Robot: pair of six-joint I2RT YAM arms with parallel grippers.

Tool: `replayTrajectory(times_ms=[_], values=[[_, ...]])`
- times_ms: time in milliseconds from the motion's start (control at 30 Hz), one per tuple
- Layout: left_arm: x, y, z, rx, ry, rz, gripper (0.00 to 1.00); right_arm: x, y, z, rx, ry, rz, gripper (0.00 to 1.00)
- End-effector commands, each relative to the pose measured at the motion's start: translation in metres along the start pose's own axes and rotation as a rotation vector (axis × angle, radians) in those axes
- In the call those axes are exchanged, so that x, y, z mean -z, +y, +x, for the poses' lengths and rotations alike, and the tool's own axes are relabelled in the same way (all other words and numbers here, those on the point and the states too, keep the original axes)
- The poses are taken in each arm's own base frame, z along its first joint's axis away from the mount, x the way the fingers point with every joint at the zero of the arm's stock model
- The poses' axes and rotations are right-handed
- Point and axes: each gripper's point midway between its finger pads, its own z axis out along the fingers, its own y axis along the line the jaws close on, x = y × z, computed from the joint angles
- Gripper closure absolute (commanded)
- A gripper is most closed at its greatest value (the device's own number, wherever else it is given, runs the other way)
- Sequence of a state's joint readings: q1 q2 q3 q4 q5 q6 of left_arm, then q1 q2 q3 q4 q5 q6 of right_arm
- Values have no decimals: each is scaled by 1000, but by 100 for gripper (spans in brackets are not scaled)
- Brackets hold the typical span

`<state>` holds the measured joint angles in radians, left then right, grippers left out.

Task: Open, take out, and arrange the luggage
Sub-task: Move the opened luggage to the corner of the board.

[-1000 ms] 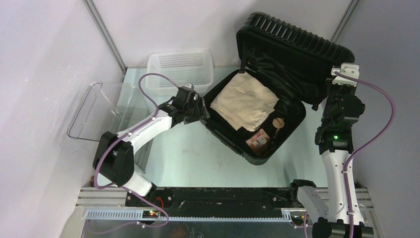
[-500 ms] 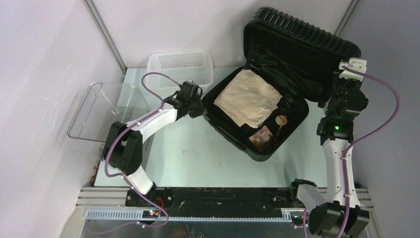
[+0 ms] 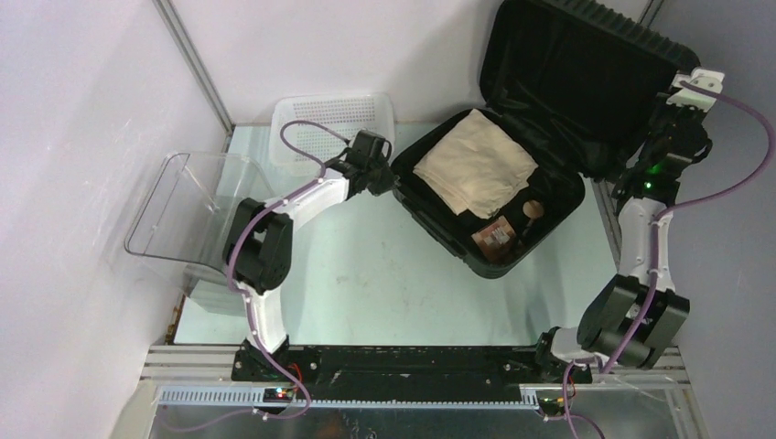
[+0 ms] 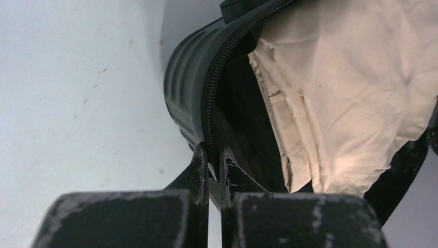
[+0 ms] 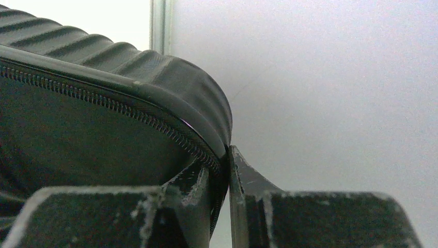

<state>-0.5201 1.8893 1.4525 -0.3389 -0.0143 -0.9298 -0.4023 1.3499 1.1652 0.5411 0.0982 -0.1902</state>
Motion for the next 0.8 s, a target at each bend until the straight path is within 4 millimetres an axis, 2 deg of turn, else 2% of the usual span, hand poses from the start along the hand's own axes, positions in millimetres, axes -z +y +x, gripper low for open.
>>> replayTrajectory(times_ms=[0,33,67,100,133,167,200,233,267,300,400,567,700,767], values=[[17,-117,-8,-2,-14,373,100,-31,3,-19,-78,-92,-52,100],[17,-123,-11,0,-19,383,100,-35,2,-26,-76,-115,-63,100],[10,-123,-7,6,-9,377,100,-41,3,-18,-76,-105,-69,100],[7,-126,-7,9,-9,383,100,-46,3,-26,-73,-135,-82,100],[6,-128,-6,15,-7,385,100,-51,6,-18,-68,-128,-92,100],[4,-130,-6,15,-7,386,100,-56,7,-27,-63,-153,-105,100],[3,-132,-4,17,-8,385,100,-63,9,-20,-58,-143,-111,100],[3,-133,-4,16,-10,386,100,-69,8,-30,-57,-160,-111,100],[2,-135,-4,19,-16,392,100,-75,9,-24,-56,-152,-110,100],[1,-136,-4,22,-19,394,100,-79,7,-34,-56,-172,-99,100],[0,-145,-7,45,-28,426,100,-94,10,-37,-55,-182,-96,100],[-4,-163,-12,42,-26,481,100,-108,23,-33,-41,-184,-109,100],[-8,-171,-11,40,-12,510,100,-119,29,-21,-38,-177,-110,100],[-9,-176,-13,39,-17,532,100,-124,30,-26,-27,-192,-112,100]])
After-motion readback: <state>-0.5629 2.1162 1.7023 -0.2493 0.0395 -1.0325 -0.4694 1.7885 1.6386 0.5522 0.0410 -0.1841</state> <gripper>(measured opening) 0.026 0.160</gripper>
